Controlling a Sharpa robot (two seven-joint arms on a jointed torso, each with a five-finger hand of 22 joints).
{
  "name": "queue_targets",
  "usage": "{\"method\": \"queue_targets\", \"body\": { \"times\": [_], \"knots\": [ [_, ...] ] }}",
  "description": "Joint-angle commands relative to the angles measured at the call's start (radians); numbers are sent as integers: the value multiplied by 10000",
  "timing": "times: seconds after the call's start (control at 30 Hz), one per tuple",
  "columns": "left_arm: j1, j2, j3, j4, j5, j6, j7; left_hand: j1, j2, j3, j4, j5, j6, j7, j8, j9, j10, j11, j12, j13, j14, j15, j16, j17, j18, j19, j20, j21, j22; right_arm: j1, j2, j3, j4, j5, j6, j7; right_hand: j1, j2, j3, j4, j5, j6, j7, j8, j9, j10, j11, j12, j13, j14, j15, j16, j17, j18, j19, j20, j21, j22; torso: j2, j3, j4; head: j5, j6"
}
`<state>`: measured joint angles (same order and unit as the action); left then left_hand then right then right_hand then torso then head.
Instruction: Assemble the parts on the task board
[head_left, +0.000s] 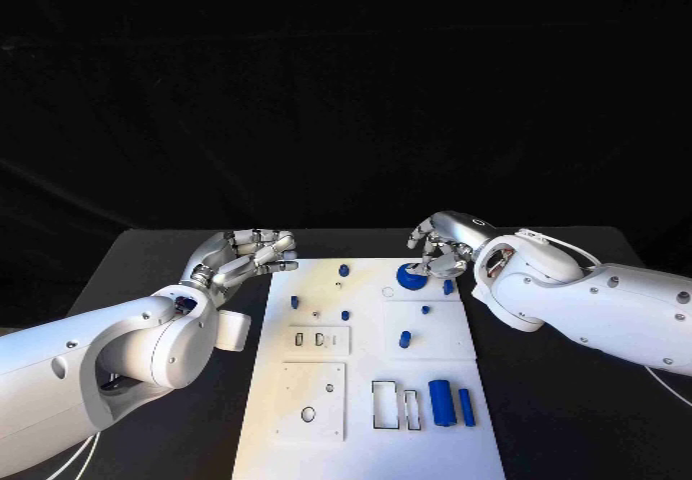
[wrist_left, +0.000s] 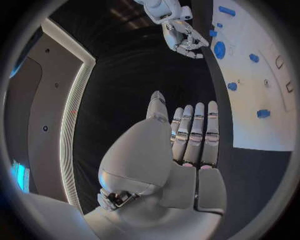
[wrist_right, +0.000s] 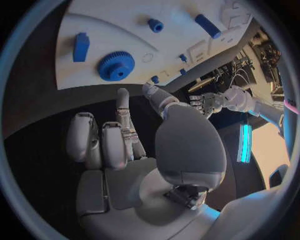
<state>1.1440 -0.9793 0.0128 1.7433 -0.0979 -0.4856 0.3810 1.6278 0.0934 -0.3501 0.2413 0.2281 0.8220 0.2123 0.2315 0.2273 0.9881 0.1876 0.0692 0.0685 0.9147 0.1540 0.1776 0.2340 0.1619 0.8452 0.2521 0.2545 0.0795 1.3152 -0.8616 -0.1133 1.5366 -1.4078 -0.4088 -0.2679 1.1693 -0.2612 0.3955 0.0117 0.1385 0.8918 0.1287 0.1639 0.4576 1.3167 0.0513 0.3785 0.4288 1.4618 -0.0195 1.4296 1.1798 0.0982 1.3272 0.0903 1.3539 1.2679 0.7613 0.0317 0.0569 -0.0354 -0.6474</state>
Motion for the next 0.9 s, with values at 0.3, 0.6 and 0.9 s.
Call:
{"method": "queue_targets", "body": {
  "times": [0.3,0.6,0.9],
  "knots": [
    [17,59,7,-61,16,273,48,30,48,-15,-70,-53,-65,156,-47,9,-80,-16,-57,-16,-74,28,-40,9,158,-8,68,-41,-11,-5,38,0,-398,1129,1142,-284,1014,226,-1116,1055,273,-220,60,54,566,216,15,8116,7617,973,63,1272,3414,-429,832,69,663,1088,-47,37,-60,43,-73],
    [16,59,7,-73,16,288,40,30,48,-15,-70,-53,-65,156,-47,9,-80,-16,-57,-16,-74,28,-40,9,158,-8,68,-41,-11,-164,432,-19,-837,1151,1119,-199,1141,228,-1068,1279,413,-172,79,94,686,740,46,9397,8791,1090,103,1412,3910,-503,1061,105,869,1399,-32,25,-63,46,-108],
    [16,52,7,-80,16,285,34,39,64,-33,-91,-51,-66,152,-45,24,-93,-23,-49,-13,-82,29,-56,17,158,-14,70,-54,-20,-299,726,-34,-1116,1152,1101,-147,1151,240,-947,1355,558,-86,69,133,731,1008,40,9860,9233,1090,102,1412,3910,-561,1240,108,1037,1621,-26,29,-22,40,-166]
  ]
}}
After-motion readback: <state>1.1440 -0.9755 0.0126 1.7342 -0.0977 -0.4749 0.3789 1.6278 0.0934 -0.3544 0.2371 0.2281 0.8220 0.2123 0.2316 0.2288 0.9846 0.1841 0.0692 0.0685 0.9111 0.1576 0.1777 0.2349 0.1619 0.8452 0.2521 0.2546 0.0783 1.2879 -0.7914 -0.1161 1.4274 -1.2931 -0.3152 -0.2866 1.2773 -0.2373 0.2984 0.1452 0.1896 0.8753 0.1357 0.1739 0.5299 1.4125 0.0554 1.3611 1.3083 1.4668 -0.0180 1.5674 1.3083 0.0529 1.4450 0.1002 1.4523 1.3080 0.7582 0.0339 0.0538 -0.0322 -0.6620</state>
